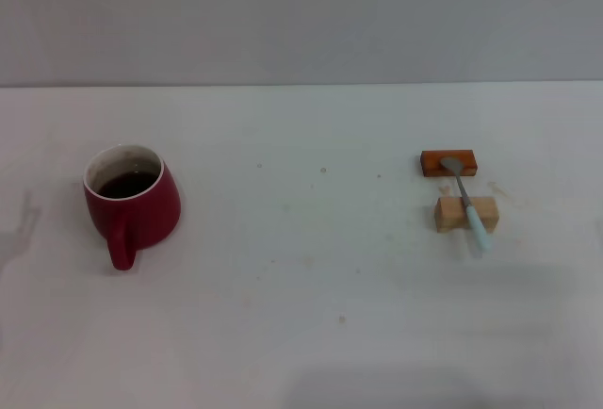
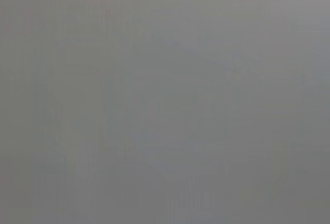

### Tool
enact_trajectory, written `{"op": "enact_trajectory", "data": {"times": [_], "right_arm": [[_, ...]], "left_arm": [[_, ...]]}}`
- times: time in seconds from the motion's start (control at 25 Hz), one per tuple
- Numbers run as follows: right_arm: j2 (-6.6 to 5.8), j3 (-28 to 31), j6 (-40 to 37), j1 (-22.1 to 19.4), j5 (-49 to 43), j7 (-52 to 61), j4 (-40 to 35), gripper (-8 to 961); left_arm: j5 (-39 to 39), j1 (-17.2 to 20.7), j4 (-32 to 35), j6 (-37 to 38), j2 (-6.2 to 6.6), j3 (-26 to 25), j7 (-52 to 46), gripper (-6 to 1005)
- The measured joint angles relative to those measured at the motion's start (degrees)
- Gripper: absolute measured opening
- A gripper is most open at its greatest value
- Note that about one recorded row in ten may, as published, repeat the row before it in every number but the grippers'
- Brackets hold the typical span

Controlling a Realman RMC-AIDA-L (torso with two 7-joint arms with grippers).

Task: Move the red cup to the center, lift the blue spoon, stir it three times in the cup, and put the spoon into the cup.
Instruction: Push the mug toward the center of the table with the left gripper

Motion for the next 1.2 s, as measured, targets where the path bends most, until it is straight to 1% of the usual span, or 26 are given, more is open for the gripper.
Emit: {"op": "enact_trajectory", "data": {"times": [0.52,0.76,0.92,1.0,1.2], "right_arm": [[0.0,-0.1,0.0,-0.1,0.1,0.0,-0.1,802],[0.0,-0.1,0.0,-0.2,0.1,0.0,-0.1,802],[0.0,-0.1,0.0,-0.4,0.1,0.0,0.0,802],[0.0,-0.1,0.0,-0.4,0.0,0.0,0.0,802],[0.0,-0.2,0.0,-0.6,0.0,0.0,0.1,802]], "left_arm": [[0.1,0.0,0.0,0.0,0.0,0.2,0.0,844],[0.0,-0.6,0.1,-0.8,0.01,-0.4,0.2,842],[0.0,-0.7,0.1,-1.8,0.05,-0.5,1.6,772],[0.0,-1.6,0.0,-4.2,0.09,-0.6,5.0,737],[0.0,-2.2,-0.1,-5.5,0.05,-0.4,7.8,598]]}}
